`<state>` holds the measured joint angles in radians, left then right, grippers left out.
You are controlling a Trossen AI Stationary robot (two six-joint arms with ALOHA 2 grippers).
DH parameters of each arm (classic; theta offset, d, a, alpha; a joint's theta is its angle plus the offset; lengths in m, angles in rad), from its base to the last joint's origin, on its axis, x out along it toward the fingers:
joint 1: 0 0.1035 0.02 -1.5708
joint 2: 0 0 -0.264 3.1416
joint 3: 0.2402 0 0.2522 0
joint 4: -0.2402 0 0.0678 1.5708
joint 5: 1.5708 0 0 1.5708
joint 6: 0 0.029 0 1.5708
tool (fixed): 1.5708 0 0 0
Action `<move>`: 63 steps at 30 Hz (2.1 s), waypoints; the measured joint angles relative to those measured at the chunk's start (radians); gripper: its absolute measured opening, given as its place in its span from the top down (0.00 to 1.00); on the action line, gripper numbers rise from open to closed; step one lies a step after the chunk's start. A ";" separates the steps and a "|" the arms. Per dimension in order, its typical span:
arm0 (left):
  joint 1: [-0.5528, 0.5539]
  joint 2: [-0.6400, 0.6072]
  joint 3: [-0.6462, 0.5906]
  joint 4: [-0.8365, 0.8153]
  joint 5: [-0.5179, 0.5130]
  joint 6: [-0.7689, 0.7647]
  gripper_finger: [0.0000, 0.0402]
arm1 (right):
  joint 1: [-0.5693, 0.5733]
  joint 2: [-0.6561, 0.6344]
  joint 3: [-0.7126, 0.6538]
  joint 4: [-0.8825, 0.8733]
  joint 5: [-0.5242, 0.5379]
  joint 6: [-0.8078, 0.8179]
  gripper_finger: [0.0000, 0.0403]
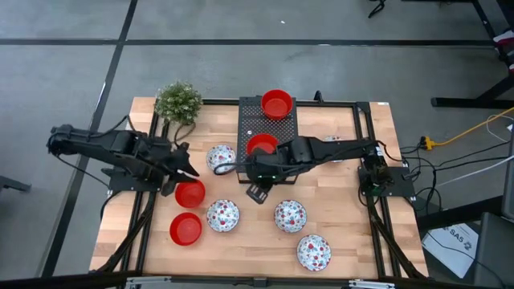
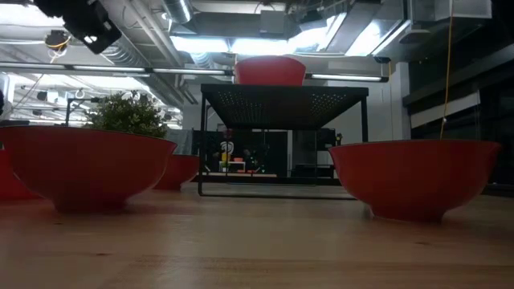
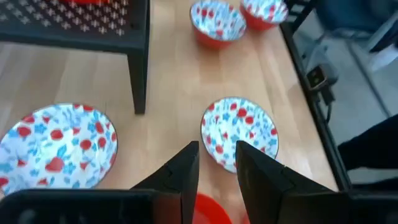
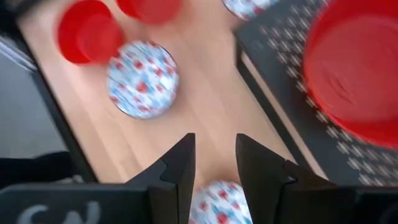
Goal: Pick & Place Mini bowls
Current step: Stack the top red bowl on top of the other bottom red bowl on the shelf
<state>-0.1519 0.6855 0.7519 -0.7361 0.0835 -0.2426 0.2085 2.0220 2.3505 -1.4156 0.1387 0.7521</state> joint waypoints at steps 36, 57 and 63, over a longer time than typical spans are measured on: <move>-0.390 0.736 0.107 -0.113 -0.227 -0.731 0.75 | 0.227 0.000 0.000 -0.155 0.052 -0.215 0.71; -0.342 0.805 0.107 -0.117 -0.212 -0.796 0.94 | 0.268 0.000 0.000 -0.155 0.053 -0.206 0.71; -0.342 0.804 0.108 -0.124 -0.224 -0.835 0.99 | 0.267 0.000 0.000 -0.155 0.052 -0.205 0.71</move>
<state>-0.4934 1.4895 0.8594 -0.8600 -0.1404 -1.0781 0.4759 2.0220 2.3505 -1.5711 0.1909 0.5469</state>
